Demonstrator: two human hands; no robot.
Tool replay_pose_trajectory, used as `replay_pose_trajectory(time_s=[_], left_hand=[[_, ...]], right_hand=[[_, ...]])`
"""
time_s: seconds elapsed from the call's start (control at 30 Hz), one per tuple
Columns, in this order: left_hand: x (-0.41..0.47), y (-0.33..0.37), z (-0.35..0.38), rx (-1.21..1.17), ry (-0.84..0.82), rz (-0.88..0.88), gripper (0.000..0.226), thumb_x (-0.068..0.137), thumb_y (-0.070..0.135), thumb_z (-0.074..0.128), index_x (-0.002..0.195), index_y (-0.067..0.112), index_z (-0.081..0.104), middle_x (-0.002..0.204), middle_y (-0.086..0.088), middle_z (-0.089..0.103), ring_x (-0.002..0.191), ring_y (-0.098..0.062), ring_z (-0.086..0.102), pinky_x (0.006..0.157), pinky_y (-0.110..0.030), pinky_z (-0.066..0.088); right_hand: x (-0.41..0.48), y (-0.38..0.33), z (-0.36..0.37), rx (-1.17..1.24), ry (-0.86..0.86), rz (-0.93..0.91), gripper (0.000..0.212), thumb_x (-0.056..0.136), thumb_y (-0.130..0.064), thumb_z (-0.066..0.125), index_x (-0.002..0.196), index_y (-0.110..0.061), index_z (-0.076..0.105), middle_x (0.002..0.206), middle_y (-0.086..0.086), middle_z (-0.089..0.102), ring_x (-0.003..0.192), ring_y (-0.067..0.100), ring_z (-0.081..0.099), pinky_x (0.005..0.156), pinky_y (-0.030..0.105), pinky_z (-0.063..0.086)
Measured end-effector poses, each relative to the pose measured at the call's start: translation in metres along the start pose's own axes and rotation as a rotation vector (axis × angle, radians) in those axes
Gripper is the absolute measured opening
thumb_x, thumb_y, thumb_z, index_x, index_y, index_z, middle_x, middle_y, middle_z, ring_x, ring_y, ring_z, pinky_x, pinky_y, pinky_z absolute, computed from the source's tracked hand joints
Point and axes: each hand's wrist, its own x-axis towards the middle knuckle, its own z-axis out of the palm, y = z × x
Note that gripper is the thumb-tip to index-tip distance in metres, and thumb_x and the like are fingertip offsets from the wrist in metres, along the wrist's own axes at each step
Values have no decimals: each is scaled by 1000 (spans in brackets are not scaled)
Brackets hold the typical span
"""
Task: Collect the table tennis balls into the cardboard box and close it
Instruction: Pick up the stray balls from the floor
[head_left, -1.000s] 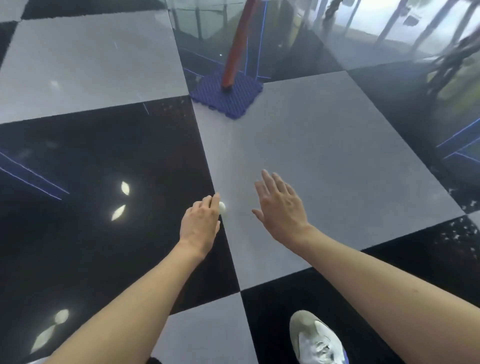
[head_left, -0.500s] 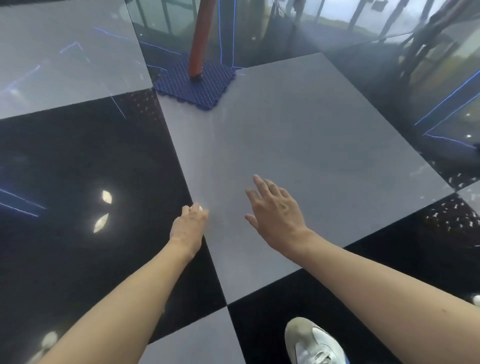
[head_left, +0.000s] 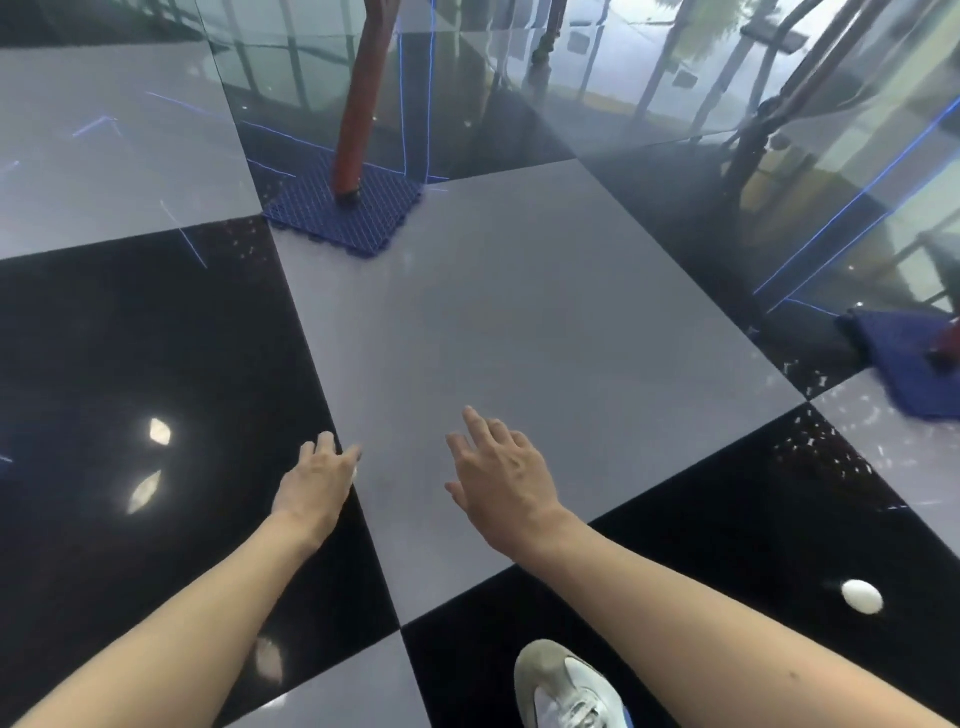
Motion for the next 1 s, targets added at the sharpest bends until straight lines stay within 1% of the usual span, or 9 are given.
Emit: replay_pose_trajectory(time_s=[0.07, 0.2, 0.27, 0.37, 0.57, 0.63, 0.7, 0.8, 1.0], left_hand=[[-7, 14, -19, -53, 61, 47, 28, 94, 7, 59, 120, 17, 52, 109, -8, 45, 96, -21, 48, 60, -28, 49], [-22, 54, -55, -68, 151, 211, 25, 92, 11, 65, 116, 6, 58, 109, -11, 53, 97, -24, 58, 73, -29, 55], [-29, 75, -63, -43, 164, 289, 23, 93, 16, 66, 112, 6, 61, 109, -11, 54, 95, -22, 58, 74, -27, 54], [-37, 108, -64, -45, 148, 377, 25, 97, 24, 59, 117, 9, 57, 115, -8, 51, 100, -20, 54, 79, -26, 51], [-56, 183, -85, 0, 109, 534, 35, 98, 34, 54, 123, 10, 51, 128, -10, 47, 121, -26, 45, 98, -33, 43], [-60, 208, -92, 29, 116, 585, 36, 97, 32, 55, 124, 8, 52, 138, -14, 42, 140, -32, 29, 107, -38, 35], [-63, 233, -97, 52, 129, 613, 40, 96, 33, 56, 126, 7, 52, 144, -16, 37, 147, -34, 16, 111, -39, 30], [-63, 274, -88, 77, 129, 641, 45, 93, 36, 59, 128, 8, 51, 142, -14, 40, 143, -32, 23, 108, -37, 31], [-70, 351, -47, 129, 99, 699, 35, 94, 34, 52, 121, 12, 52, 128, -10, 50, 122, -28, 44, 101, -35, 38]], right_hand=[[-5, -1, -1, -9, 5, 20, 58, 99, -38, 51, 146, -11, 29, 161, 17, 13, 143, 34, 24, 114, 44, 29], [-22, 4, -3, -52, 11, 115, 72, 100, -41, 45, 153, -11, 6, 162, 18, 1, 147, 38, 11, 117, 48, 22], [-38, 14, -3, -65, 15, 183, 78, 100, -42, 45, 153, -12, -3, 162, 18, -3, 147, 39, 7, 118, 50, 19], [-74, 37, -1, -93, 14, 306, 83, 99, -44, 47, 153, -13, -8, 161, 18, -5, 147, 41, 5, 118, 51, 19], [-166, 96, 4, -163, -36, 537, 83, 97, -46, 48, 153, -13, -3, 160, 20, 2, 144, 46, 12, 114, 55, 24], [-183, 114, 7, -160, -58, 583, 80, 97, -46, 49, 153, -12, 2, 158, 21, 11, 142, 45, 18, 112, 54, 28], [-192, 131, 14, -157, -62, 604, 77, 96, -45, 50, 152, -12, 9, 152, 19, 25, 135, 43, 29, 107, 51, 34], [-200, 159, 33, -148, -67, 610, 71, 96, -43, 51, 150, -12, 17, 145, 16, 33, 128, 39, 38, 101, 47, 39], [-228, 223, 81, -146, -107, 621, 69, 93, -37, 57, 147, -13, 22, 136, 13, 39, 118, 35, 45, 91, 42, 42]])
